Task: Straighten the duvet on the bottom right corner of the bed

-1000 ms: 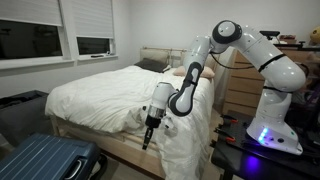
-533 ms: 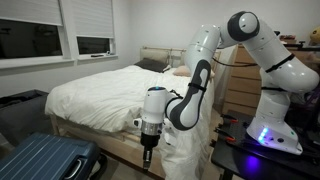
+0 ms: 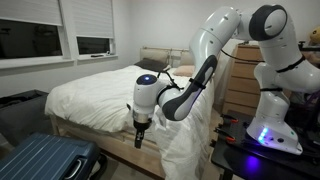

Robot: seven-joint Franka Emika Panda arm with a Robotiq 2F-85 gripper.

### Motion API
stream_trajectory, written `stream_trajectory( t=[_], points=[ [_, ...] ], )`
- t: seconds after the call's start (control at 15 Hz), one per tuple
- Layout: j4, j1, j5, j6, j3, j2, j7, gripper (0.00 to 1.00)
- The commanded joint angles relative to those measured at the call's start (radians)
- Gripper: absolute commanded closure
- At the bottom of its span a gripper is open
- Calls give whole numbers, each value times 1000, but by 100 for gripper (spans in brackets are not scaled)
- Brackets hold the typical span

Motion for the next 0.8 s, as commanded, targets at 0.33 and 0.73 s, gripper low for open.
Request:
stream_trajectory(
  t=[0.33,0.73],
  points=[
    [-8,134,-320,-298,-205,-20,392,0],
    [-51,30,-552,-399,-141,-51,590,0]
  ],
)
